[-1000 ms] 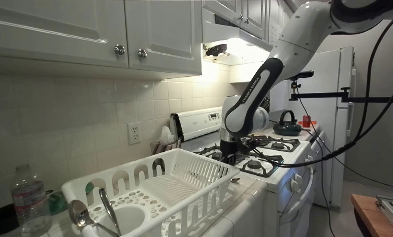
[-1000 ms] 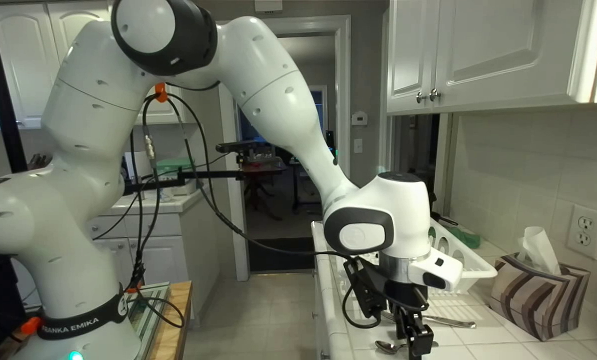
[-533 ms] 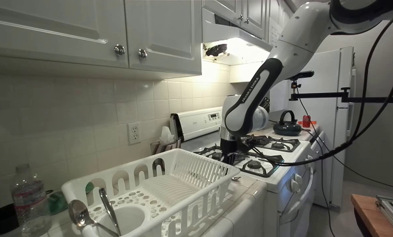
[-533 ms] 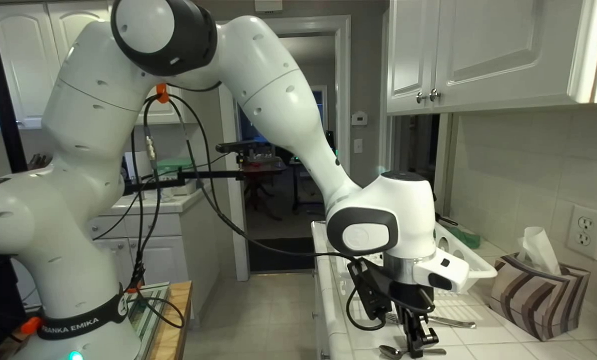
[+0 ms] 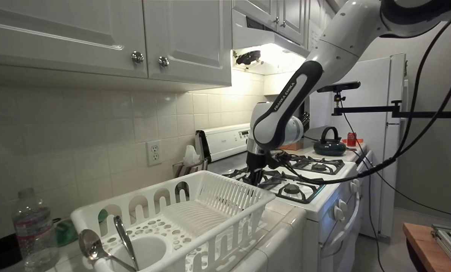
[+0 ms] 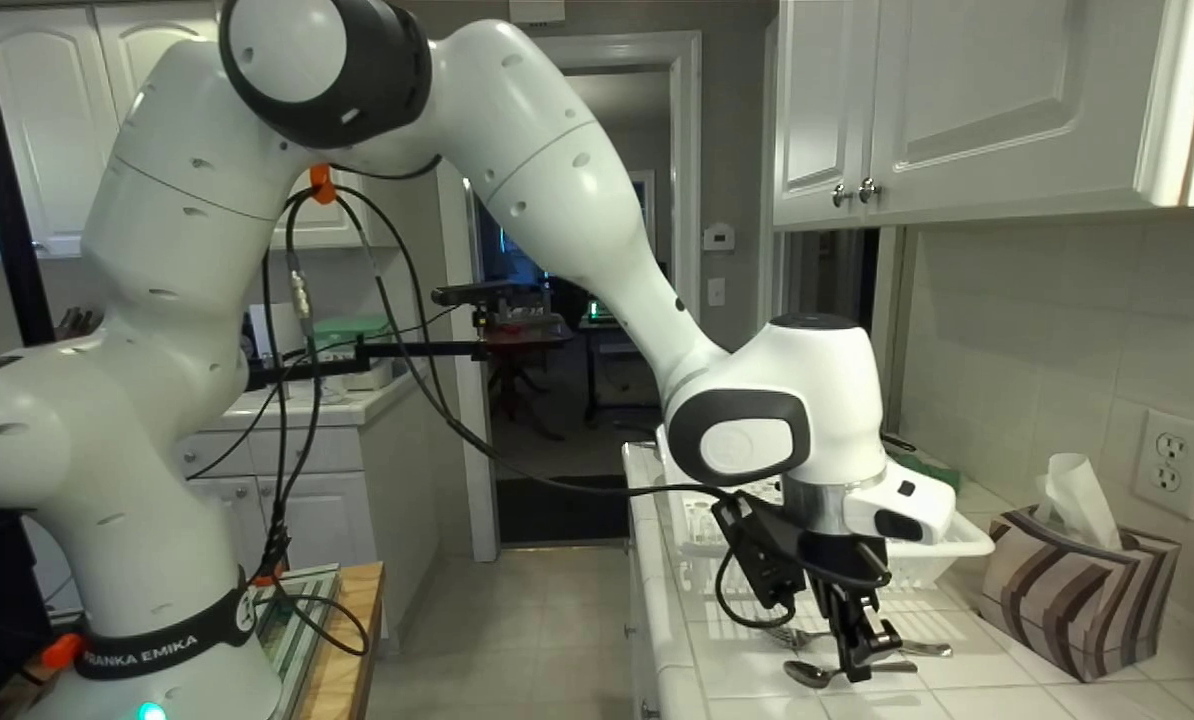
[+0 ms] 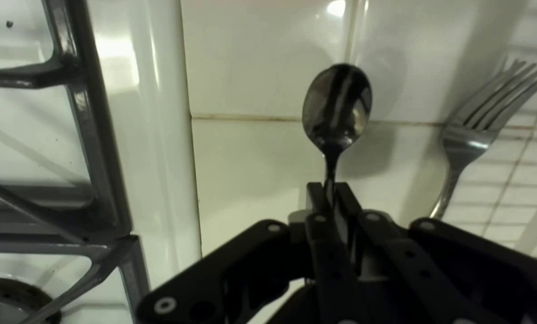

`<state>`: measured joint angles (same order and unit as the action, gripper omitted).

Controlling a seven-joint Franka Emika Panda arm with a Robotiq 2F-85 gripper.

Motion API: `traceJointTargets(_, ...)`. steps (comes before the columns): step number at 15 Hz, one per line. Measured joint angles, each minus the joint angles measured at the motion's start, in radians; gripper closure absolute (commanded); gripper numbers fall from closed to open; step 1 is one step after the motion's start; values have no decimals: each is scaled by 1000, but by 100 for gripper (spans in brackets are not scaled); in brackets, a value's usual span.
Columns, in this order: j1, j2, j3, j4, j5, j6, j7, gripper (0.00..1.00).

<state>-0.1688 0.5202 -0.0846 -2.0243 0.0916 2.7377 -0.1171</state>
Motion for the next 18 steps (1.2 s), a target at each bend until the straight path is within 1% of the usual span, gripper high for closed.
traceJointTargets(5,-26,-85,35,0,2,0,-37,98)
traceJointTargets(11,-27,-165,98,0,7,26,-88,98)
traceJointTargets(14,-11,-182,142,-1,7,51,-110,98)
traceJointTargets(18,32,-192,196,-1,7,81,-121,98)
